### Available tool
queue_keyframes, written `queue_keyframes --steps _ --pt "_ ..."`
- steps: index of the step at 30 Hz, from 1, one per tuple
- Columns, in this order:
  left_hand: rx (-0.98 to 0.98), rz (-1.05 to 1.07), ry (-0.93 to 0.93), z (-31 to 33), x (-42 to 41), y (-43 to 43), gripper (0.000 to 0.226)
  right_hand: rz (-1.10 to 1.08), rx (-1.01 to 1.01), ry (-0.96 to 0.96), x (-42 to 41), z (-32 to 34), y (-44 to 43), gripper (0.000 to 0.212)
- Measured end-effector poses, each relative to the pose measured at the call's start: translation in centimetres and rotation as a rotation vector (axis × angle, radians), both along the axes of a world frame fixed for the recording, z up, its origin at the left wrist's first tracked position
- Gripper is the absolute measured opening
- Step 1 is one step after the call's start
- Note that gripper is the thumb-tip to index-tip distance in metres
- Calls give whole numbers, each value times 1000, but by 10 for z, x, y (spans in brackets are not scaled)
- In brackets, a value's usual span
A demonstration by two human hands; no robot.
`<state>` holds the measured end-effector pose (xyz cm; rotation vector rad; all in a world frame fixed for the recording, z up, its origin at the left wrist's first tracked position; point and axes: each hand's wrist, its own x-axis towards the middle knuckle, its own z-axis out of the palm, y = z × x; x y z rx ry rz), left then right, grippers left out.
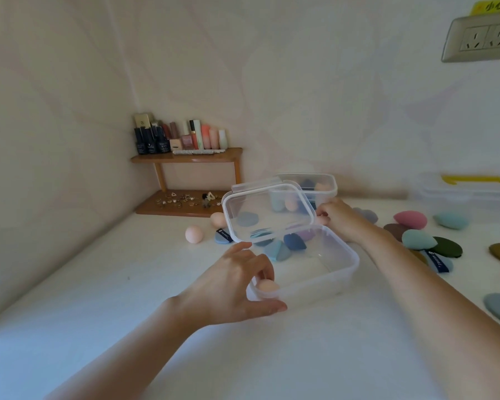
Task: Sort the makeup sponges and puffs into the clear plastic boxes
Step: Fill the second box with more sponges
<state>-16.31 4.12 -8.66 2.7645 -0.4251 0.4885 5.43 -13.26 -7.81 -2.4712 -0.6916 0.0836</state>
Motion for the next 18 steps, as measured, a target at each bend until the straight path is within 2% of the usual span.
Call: queue_keyframes --steps 2,3,7,10,13,16,18 --pt "4 -6 19 1 1 -1 40 -1 -91 -73 3 4 -5 9" --pt "11 -18 17 1 1 -1 38 -22 -59 -94 3 9 -8 16" --pt "22 -20 26 0 1 1 41 -67 241 -144 -9 50 -23 33" --pt "17 -46 20 -1 3 -1 45 265 314 121 -49 76 -23 20" --pt "13 -63 -10 -2 4 -3 44 536 106 256 -83 74 -8 21" --pt "0 -49 -26 -4 4 -4 42 515 -135 161 -99 57 11 27" --pt "-14 -38 -22 -3 3 -4 40 484 -210 146 -108 49 19 26"
